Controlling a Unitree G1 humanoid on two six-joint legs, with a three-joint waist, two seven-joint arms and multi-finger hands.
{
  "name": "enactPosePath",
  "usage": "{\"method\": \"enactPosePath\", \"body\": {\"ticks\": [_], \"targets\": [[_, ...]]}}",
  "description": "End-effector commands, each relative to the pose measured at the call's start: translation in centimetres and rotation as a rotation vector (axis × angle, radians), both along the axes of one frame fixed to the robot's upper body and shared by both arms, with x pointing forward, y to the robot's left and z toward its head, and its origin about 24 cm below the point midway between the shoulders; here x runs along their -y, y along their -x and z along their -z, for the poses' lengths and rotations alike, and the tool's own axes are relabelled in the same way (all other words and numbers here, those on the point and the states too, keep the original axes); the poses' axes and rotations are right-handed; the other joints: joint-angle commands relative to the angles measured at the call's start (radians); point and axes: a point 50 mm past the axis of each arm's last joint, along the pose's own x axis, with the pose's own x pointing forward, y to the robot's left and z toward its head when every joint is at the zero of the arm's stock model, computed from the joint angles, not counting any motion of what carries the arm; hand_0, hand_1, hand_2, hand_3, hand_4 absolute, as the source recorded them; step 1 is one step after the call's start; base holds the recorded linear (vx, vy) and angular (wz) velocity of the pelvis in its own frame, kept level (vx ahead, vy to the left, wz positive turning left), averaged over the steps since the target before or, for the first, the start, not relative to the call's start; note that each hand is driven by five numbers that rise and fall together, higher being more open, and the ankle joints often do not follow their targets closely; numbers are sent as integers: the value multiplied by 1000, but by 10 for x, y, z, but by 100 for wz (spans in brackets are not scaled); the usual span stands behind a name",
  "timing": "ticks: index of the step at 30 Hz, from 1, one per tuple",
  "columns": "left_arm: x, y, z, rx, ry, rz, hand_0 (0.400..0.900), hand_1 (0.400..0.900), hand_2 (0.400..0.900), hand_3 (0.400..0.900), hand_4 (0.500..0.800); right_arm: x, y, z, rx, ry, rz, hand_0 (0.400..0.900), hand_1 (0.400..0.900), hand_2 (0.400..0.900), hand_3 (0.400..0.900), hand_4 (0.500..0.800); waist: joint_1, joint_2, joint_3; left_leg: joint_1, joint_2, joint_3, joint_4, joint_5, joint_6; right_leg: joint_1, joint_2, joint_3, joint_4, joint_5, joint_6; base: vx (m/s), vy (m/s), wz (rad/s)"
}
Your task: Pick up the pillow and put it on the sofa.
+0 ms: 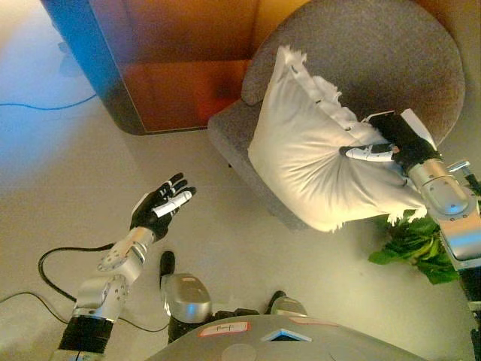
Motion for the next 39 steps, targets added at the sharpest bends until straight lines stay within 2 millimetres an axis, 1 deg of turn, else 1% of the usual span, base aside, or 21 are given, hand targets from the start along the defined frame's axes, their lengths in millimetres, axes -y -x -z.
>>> {"method": "enactPosePath", "body": {"ticks": [1, 5, 8, 9, 11, 12, 13, 14, 15, 17, 18, 20, 22, 24, 28, 31, 34, 35, 36, 38, 39], "targets": [[4, -18, -41, 198, -48, 126, 900, 900, 900, 900, 800, 9, -37, -116, 417, 39, -1, 400, 400, 400, 400, 500, 78, -5, -58, 130, 10, 57, -49, -66, 92, -46, -33, -47, -29, 180, 4, 150, -75, 13], [-2, -12, -41, 177, -66, 150, 900, 900, 900, 900, 800, 27, -47, -116, 365, 68, 91, 400, 400, 400, 400, 500, 114, -7, -55, 130, 4, 33, -48, -68, 91, -29, -34, -68, -32, 179, 5, 170, -65, 12], [-6, -9, -43, 162, -88, 171, 900, 900, 900, 900, 800, 47, -55, -120, 313, 97, 181, 400, 400, 400, 400, 500, 146, -9, -49, 123, 3, 12, -48, -67, 88, -21, -32, -83, -34, 177, 6, 150, -83, 13], [-6, -9, -43, 162, -87, 169, 900, 900, 900, 900, 800, 46, -55, -121, 313, 98, 179, 400, 400, 400, 400, 500, 145, -9, -48, 123, 3, 12, -48, -67, 88, -20, -32, -84, -34, 177, 6, 129, -85, 15], [-10, -9, -45, 148, -105, 186, 900, 900, 900, 900, 800, 67, -57, -124, 268, 114, 291, 400, 400, 400, 400, 500, 173, -11, -41, 111, 3, -7, -49, -63, 84, -15, -27, -97, -41, 174, 7, 151, -142, 21], [-12, -9, -47, 145, -115, 197, 900, 900, 900, 900, 800, 77, -57, -128, 275, 146, 371, 424, 424, 424, 424, 514, 185, -14, -35, 103, 3, -17, -49, -62, 83, -15, -25, -100, -45, 175, 7, 114, -191, 22], [-13, -10, -49, 143, -127, 204, 900, 900, 900, 900, 800, 86, -57, -135, 299, 218, 449, 606, 606, 606, 606, 624, 198, -17, -29, 93, 5, -26, -48, -60, 81, -16, -22, -102, -49, 177, 7, 64, -226, 21], [-15, -13, -52, 145, -142, 219, 900, 900, 900, 900, 800, 97, -57, -142, 275, 267, 537, 900, 900, 900, 900, 800, 213, -20, -20, 76, 8, -35, -43, -58, 78, -21, -21, -105, -51, 179, 7, 15, -249, 18], [-17, -15, -55, 150, -158, 242, 900, 900, 900, 900, 800, 104, -57, -148, 256, 320, 615, 900, 900, 900, 900, 800, 229, -24, -11, 56, 13, -46, -38, -56, 75, -27, -18, -108, -55, 181, 7, -15, -226, 18], [-15, -17, -59, 161, -170, 274, 900, 900, 900, 900, 800, 108, -59, -161, 266, 303, 722, 900, 900, 900, 900, 800, 251, -22, 1, 35, 21, -58, -39, -46, 73, -31, -13, -117, -63, 185, 7, -17, -134, 11], [-14, -18, -62, 171, -168, 285, 900, 900, 900, 900, 800, 107, -59, -168, 308, 279, 788, 900, 900, 900, 900, 800, 260, -18, 9, 24, 24, -63, -40, -41, 72, -33, -12, -120, -65, 187, 7, -16, -63, 4], [-12, -20, -67, 189, -164, 290, 900, 900, 900, 900, 800, 105, -60, -180, 372, 283, 838, 900, 900, 900, 900, 800, 269, -13, 19, 6, 28, -66, -35, -40, 72, -34, -12, -121, -68, 188, 7, -24, -45, 3], [-11, -21, -68, 192, -164, 291, 900, 900, 900, 900, 800, 104, -60, -185, 407, 311, 845, 900, 900, 900, 900, 800, 275, -11, 24, -4, 35, -68, -35, -38, 71, -34, -15, -126, -69, 193, 7, -13, -22, 2], [-10, -20, -67, 186, -159, 289, 900, 900, 900, 900, 800, 98, -62, -187, 467, 261, 841, 900, 900, 900, 900, 800, 271, -12, 19, 0, 38, -66, -36, -35, 74, -28, -15, -129, -69, 193, 7, 38, 26, -8], [-6, -15, -63, 173, -137, 282, 900, 900, 900, 900, 800, 89, -61, -184, 584, 165, 775, 900, 900, 900, 900, 800, 247, -12, -7, 24, 39, -45, -36, -45, 83, -12, -18, -121, -69, 190, 7, 61, 65, -15], [-4, -12, -58, 168, -113, 266, 900, 900, 900, 900, 800, 75, -62, -178, 639, 75, 669, 900, 900, 900, 900, 800, 217, -3, -23, 56, 33, -25, -38, -55, 91, -3, -25, -108, -65, 194, 7, 19, 122, -24], [0, -11, -53, 176, -85, 243, 900, 900, 900, 900, 800, 52, -60, -164, 680, -18, 533, 900, 900, 900, 900, 800, 168, 11, -40, 92, 23, -3, -39, -70, 104, -8, -37, -80, -51, 210, 7, -15, 122, -28], [1, -12, -52, 179, -79, 244, 900, 900, 900, 900, 800, 48, -58, -160, 693, -39, 507, 900, 900, 900, 900, 800, 161, 13, -43, 98, 21, 1, -38, -73, 107, -10, -39, -72, -49, 210, 7, -50, 90, -29], [2, -12, -51, 187, -70, 232, 900, 900, 900, 900, 800, 37, -57, -153, 706, -62, 453, 900, 900, 900, 900, 800, 140, 20, -46, 106, 19, 11, -36, -79, 111, -14, -43, -65, -43, 216, 7, -64, 81, -30], [5, -13, -50, 204, -60, 221, 900, 900, 900, 900, 800, 21, -49, -140, 720, -117, 376, 900, 900, 900, 900, 800, 111, 25, -53, 115, 11, 26, -33, -84, 120, -23, -49, -46, -37, 222, 7, -87, 93, -35], [6, -14, -48, 211, -51, 219, 900, 900, 900, 900, 800, 12, -44, -132, 721, -133, 326, 900, 900, 900, 900, 800, 89, 30, -57, 119, 7, 35, -29, -88, 125, -31, -53, -36, -33, 227, 7, -67, 69, -24]]}}
